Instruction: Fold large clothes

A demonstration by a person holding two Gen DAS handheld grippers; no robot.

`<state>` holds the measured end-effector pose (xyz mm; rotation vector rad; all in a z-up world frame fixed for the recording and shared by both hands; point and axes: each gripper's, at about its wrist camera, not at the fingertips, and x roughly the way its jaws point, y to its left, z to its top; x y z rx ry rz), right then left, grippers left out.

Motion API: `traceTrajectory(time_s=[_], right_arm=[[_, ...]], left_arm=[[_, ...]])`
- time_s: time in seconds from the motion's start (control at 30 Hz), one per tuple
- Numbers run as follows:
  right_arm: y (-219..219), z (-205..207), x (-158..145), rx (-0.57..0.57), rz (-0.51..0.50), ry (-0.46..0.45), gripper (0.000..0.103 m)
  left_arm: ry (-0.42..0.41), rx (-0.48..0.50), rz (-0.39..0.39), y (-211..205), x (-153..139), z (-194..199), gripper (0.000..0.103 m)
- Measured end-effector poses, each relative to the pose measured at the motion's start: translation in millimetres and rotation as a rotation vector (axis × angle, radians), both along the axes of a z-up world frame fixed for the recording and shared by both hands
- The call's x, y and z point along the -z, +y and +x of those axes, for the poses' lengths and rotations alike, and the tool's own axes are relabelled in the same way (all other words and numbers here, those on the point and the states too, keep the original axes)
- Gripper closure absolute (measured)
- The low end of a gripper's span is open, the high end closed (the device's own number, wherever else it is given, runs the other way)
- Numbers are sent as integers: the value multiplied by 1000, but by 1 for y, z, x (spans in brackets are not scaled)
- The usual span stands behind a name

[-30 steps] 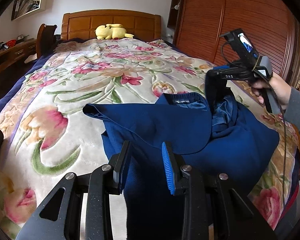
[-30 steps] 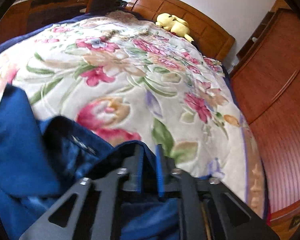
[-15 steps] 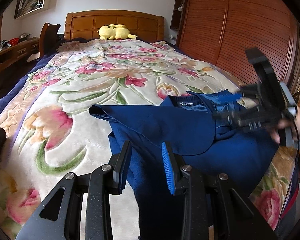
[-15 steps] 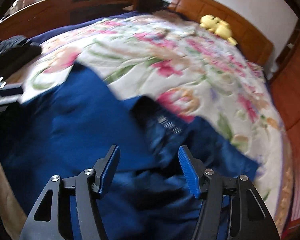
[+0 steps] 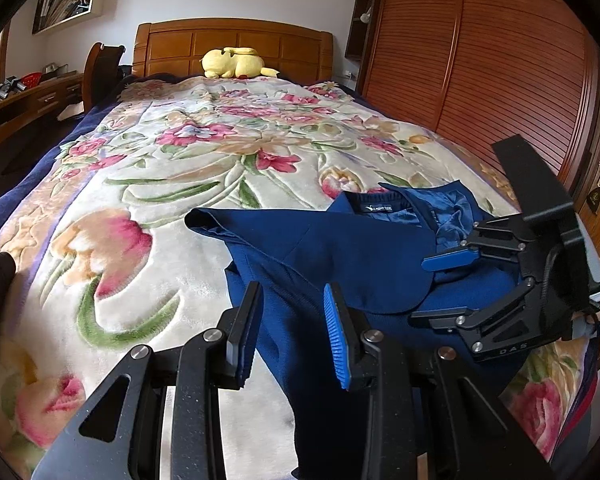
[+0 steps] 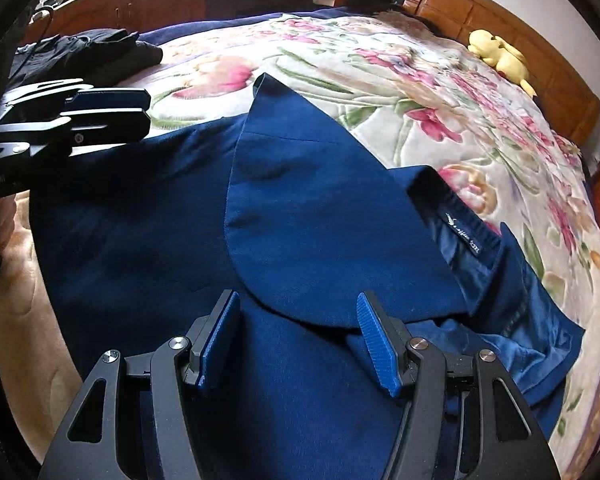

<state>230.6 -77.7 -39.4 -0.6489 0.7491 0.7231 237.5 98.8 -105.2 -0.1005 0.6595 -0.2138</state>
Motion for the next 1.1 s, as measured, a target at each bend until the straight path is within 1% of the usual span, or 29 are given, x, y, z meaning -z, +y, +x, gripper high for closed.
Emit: traceTrajectory(time_s=[0.13, 0.17, 0.2, 0.23, 0.27, 0.3, 0.37, 0.43, 0.5, 0.6, 0.73, 0.83, 0.87, 0.93, 0.97, 1.0, 1.03, 1.07, 1.1], right_arm=[[11, 6, 5, -3, -3, -6, 40], [11, 6, 5, -8, -3, -10, 46], [11, 7, 4, -18, 4, -16, 68], [10, 6, 2, -35, 11, -8, 80], [11, 8, 2, -46, 9, -4, 95], [11, 11, 1, -45, 1, -14, 98], [7, 17, -6, -31, 9, -50, 99], [1, 29, -19, 3, 51, -71, 100], [-5, 43, -35, 53, 90, -114, 100], [-11, 69, -55, 128, 114, -176, 100], [-14, 101, -71, 237, 122, -237, 100], [-11, 123, -73, 312, 99, -264, 100], [-10, 129, -72, 356, 84, -274, 99], [-10, 138, -70, 428, 93, -262, 92], [-9, 137, -71, 439, 108, -251, 81], [-10, 135, -70, 444, 127, -249, 67], [-7, 129, -70, 443, 137, -256, 62], [-5, 126, -69, 432, 140, -258, 59], [-3, 119, -65, 408, 144, -245, 59]], left_arm=[[0, -6, -2, 2, 0, 1, 71], [0, -8, -3, 3, 0, 0, 71], [0, -9, -5, 4, 0, 0, 71], [0, -10, -5, 5, 1, 0, 71], [-1, -12, -6, 6, 1, 0, 71], [-1, -13, -6, 6, 1, 0, 71], [-1, -15, -6, 6, 1, -1, 71], [-1, -17, -7, 7, 1, -1, 71], [0, -17, -6, 7, 2, 0, 71], [4, -15, -1, 6, 3, 1, 71], [6, -11, 5, 3, 3, 1, 71], [7, -10, 8, 2, 3, 1, 71], [7, -9, 8, 2, 3, 1, 71], [5, -7, 8, 2, 2, 1, 71], [4, -7, 9, 2, 2, 1, 71], [3, -6, 8, 1, 1, 1, 71], [2, -5, 8, 1, 1, 1, 71], [2, -5, 8, 1, 1, 0, 71], [2, -5, 8, 1, 1, 0, 71]])
